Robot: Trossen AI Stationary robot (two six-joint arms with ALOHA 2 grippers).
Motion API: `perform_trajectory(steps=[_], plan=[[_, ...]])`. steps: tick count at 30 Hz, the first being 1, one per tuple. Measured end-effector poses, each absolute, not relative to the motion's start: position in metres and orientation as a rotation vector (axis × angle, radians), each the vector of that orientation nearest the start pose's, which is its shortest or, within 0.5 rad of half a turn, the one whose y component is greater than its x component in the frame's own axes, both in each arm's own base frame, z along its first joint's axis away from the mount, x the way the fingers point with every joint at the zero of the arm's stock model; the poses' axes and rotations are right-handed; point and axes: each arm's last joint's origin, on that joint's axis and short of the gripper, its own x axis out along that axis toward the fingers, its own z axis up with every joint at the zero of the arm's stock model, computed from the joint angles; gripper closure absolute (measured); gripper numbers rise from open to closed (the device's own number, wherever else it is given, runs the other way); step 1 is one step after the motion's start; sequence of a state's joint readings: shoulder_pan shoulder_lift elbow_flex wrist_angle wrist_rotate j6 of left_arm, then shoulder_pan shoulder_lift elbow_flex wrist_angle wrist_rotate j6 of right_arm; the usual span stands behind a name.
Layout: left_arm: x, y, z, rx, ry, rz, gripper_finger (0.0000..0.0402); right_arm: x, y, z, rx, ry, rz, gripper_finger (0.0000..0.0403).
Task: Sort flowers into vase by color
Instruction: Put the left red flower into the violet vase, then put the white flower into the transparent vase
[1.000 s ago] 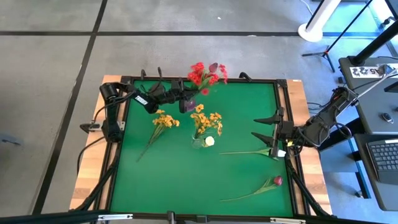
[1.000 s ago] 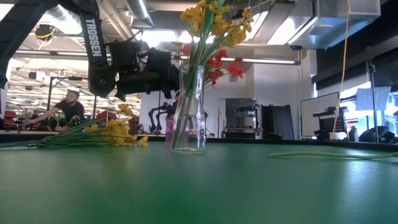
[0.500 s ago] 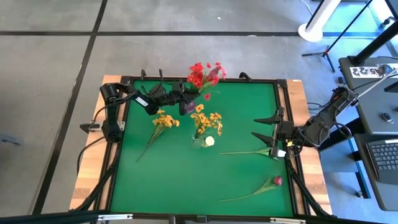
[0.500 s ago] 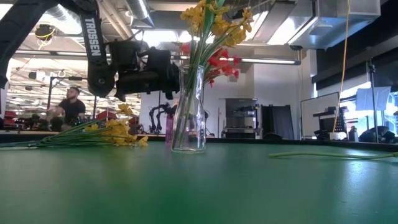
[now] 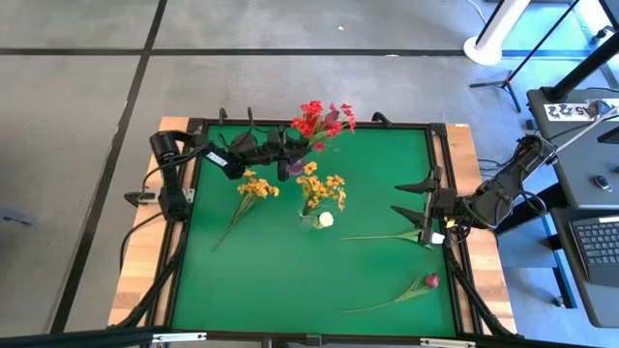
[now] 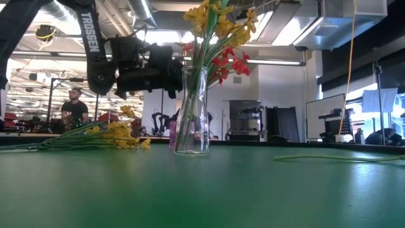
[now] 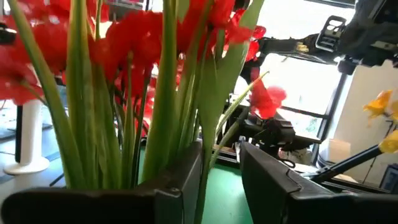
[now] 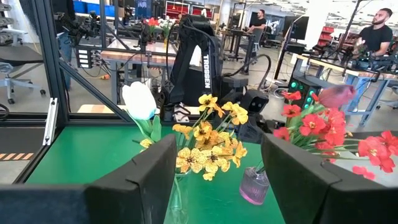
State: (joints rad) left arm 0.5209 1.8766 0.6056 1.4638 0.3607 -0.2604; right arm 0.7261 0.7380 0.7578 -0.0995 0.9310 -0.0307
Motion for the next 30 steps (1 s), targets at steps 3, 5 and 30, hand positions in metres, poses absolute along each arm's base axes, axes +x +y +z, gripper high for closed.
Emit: perform_trajectory(steps=[3, 5, 30], plan=[[0.278, 0.148, 0.166, -0.172, -0.184, 0.138, 0.0287, 0.13, 0.084, 0.339, -0.09, 0.058, -0.204, 0.0171], [0.275, 0.146, 0.171, -0.168, -0.152, 0.143, 0.0283, 0.13, 0.084, 0.339, -0.09, 0.058, -0.204, 0.0171], [0.208, 0.081, 0.278, -0.089, -0.042, 0.142, 0.0265, 0.13, 0.084, 0.339, -0.084, 0.058, -0.204, 0.0171]])
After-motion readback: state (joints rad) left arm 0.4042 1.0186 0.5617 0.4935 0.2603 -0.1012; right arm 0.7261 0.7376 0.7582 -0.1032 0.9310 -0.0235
